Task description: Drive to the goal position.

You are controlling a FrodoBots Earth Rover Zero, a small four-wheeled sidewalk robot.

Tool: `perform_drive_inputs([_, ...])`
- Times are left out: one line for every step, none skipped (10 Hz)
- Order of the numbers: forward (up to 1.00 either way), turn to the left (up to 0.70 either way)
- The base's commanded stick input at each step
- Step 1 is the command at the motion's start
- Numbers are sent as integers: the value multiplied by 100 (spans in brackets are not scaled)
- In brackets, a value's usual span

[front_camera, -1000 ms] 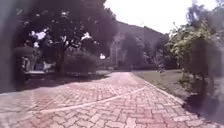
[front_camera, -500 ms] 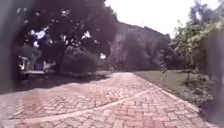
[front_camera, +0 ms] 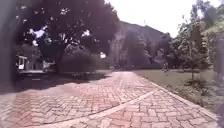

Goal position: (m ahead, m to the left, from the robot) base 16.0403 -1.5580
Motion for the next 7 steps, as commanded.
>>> perform_drive_inputs([70,0])
perform_drive_inputs([70,0])
perform_drive_inputs([70,0])
perform_drive_inputs([70,0])
perform_drive_inputs([70,0])
perform_drive_inputs([70,0])
perform_drive_inputs([70,0])
